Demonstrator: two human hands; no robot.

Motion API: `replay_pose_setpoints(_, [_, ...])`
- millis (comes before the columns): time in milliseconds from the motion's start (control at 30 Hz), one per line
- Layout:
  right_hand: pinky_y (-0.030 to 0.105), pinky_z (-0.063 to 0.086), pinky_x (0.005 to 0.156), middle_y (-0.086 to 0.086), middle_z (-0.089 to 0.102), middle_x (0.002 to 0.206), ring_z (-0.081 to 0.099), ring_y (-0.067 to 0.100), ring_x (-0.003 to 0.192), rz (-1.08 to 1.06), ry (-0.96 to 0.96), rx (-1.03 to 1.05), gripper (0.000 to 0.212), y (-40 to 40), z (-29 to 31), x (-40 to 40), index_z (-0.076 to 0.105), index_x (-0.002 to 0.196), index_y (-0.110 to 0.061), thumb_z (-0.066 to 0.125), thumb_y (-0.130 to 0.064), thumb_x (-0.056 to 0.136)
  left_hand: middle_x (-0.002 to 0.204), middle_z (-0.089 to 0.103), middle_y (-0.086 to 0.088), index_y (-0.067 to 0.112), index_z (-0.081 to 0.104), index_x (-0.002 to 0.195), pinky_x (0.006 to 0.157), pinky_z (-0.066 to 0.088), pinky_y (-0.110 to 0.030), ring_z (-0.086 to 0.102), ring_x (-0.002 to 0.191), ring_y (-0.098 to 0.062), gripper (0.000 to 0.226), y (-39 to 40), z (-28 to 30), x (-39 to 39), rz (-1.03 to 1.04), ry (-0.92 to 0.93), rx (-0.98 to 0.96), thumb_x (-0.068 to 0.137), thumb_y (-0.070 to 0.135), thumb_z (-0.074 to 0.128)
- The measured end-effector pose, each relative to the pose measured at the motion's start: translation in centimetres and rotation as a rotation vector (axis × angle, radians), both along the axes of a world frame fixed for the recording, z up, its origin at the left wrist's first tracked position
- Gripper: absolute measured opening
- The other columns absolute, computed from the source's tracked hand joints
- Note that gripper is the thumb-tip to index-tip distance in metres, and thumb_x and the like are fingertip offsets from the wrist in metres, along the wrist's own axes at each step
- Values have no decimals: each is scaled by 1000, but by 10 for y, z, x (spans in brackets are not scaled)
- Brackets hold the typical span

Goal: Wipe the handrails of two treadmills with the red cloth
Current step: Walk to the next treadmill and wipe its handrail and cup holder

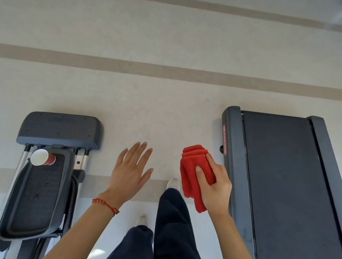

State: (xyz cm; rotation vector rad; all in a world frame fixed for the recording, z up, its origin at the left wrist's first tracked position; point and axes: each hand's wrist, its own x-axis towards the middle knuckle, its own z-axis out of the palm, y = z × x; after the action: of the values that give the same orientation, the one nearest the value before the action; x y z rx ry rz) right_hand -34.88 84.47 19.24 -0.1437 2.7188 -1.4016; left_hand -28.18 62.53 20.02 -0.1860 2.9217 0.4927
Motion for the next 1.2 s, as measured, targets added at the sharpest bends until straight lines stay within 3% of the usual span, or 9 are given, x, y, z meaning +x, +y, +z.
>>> replay_pose_setpoints(200, [14,43,72,-6,53,106,57,7,84,31,-5,6,43,-9,-9,-103,51,128,-20,58,-31,87,130,53,-20,1,53,125,94,42,-57,51,119,-38,69,-6,-4,-89,47,-29,-11,98,46,8])
replay_pose_setpoints(433, [10,41,69,-7,53,105,55,3,83,71,-14,22,43,-31,-14,-201,52,128,-21,59,-30,87,129,55,-21,1,55,124,93,42,-57,51,118,-39,72,-23,-10,-180,82,-63,-4,97,48,7])
replay_pose_setpoints(700, [8,40,69,-7,54,106,54,0,84,38,-40,38,43,-89,-23,-302,50,129,-24,58,-32,87,127,56,-20,1,56,122,92,43,-55,53,117,-37,70,-84,-19,-307,10,-8,-9,97,46,9])
replay_pose_setpoints(800, [14,45,70,-7,52,107,56,8,86,12,-46,31,44,-118,-20,-342,49,129,-23,57,-33,88,127,56,-19,2,56,123,93,43,-55,53,117,-37,69,-113,-17,-353,-5,4,-12,97,45,9])
replay_pose_setpoints(1000, [20,47,72,-3,54,109,57,14,88,-28,-41,18,44,-166,-13,-417,49,130,-22,58,-32,88,129,55,-19,2,54,124,94,42,-54,51,119,-37,56,-162,-11,-431,-3,41,-15,90,39,31])
replay_pose_setpoints(1200, [15,45,69,-6,53,107,57,11,86,-56,-45,0,45,-182,-15,-481,49,130,-23,56,-35,87,128,55,-21,0,55,123,94,44,-55,51,119,-38,68,-183,-7,-500,-12,23,5,97,45,11])
